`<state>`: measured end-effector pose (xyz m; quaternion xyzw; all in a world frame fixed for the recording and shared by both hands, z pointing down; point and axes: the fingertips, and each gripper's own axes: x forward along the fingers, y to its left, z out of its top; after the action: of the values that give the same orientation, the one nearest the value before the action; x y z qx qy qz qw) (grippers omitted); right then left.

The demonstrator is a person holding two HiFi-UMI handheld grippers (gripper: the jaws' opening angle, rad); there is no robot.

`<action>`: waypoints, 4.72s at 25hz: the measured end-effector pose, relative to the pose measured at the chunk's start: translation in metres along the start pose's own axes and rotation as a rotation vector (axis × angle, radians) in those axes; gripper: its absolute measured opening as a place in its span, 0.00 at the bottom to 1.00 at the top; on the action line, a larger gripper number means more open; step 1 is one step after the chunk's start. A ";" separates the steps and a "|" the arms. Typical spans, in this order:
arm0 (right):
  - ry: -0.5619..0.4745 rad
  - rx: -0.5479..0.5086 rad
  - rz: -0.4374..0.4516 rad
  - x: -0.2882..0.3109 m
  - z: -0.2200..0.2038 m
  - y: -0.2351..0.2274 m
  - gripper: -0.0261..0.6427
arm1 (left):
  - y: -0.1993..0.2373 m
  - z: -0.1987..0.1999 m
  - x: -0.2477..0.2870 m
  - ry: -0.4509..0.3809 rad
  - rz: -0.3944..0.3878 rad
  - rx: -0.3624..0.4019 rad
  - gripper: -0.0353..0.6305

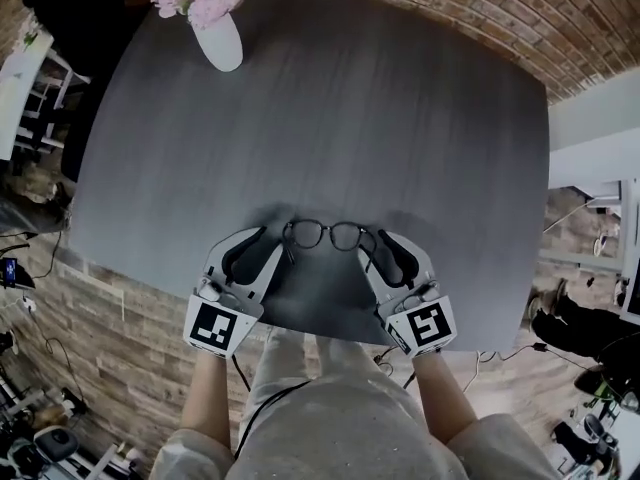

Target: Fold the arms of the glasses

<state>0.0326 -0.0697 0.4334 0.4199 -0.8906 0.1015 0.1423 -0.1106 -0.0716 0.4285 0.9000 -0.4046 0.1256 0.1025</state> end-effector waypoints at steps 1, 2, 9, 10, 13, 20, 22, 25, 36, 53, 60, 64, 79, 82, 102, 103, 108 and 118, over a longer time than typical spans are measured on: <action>-0.001 0.004 -0.005 0.002 0.000 0.000 0.26 | 0.001 -0.001 0.002 0.003 -0.008 0.000 0.21; 0.000 0.008 -0.011 0.003 0.000 -0.001 0.26 | 0.001 -0.002 0.003 0.006 -0.017 0.001 0.21; -0.004 0.005 -0.043 0.010 0.001 0.001 0.23 | 0.002 -0.006 0.010 0.002 -0.063 -0.026 0.21; -0.002 -0.005 -0.045 0.011 0.001 0.003 0.23 | 0.001 -0.006 0.011 0.000 -0.072 -0.029 0.21; 0.007 -0.026 -0.048 0.017 0.002 0.008 0.22 | 0.000 -0.008 0.011 0.004 -0.099 -0.032 0.21; 0.048 -0.048 -0.039 0.030 0.000 0.019 0.18 | 0.001 -0.009 0.011 -0.003 -0.115 -0.039 0.21; 0.062 -0.067 -0.038 0.034 -0.002 0.020 0.16 | 0.003 -0.009 0.010 -0.005 -0.114 -0.040 0.21; 0.079 -0.086 -0.033 0.041 -0.005 0.024 0.16 | 0.007 -0.011 0.007 -0.005 -0.106 -0.053 0.21; 0.158 -0.228 0.004 0.061 -0.014 0.037 0.17 | 0.015 -0.015 -0.002 -0.011 -0.097 -0.073 0.21; 0.219 -0.312 0.061 0.073 -0.028 0.066 0.23 | 0.023 -0.024 -0.017 -0.022 -0.083 -0.093 0.21; 0.183 -0.275 0.038 0.067 -0.018 0.064 0.23 | 0.015 -0.023 -0.015 -0.020 -0.117 -0.073 0.21; 0.185 -0.268 0.014 0.060 -0.017 0.057 0.23 | 0.007 -0.020 -0.011 -0.019 -0.151 -0.046 0.21; 0.179 -0.220 -0.050 0.034 -0.025 0.033 0.23 | -0.021 -0.005 0.010 -0.017 -0.217 0.009 0.21; 0.177 -0.210 -0.063 0.028 -0.027 0.029 0.23 | -0.027 -0.005 0.014 -0.013 -0.228 0.011 0.21; 0.190 -0.175 -0.085 0.010 -0.038 0.006 0.23 | -0.049 -0.013 0.050 0.039 -0.266 -0.001 0.21; 0.196 -0.178 -0.090 0.010 -0.039 0.005 0.23 | -0.049 -0.014 0.051 0.042 -0.266 -0.002 0.21; 0.217 -0.174 -0.127 0.004 -0.045 -0.004 0.23 | -0.050 -0.017 0.055 0.051 -0.264 0.005 0.21; 0.234 -0.161 -0.161 -0.004 -0.054 -0.017 0.23 | -0.053 -0.022 0.066 0.071 -0.261 0.012 0.21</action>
<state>0.0572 -0.0618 0.4836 0.4623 -0.8367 0.0665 0.2859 -0.0315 -0.0769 0.4654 0.9406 -0.2792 0.1454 0.1271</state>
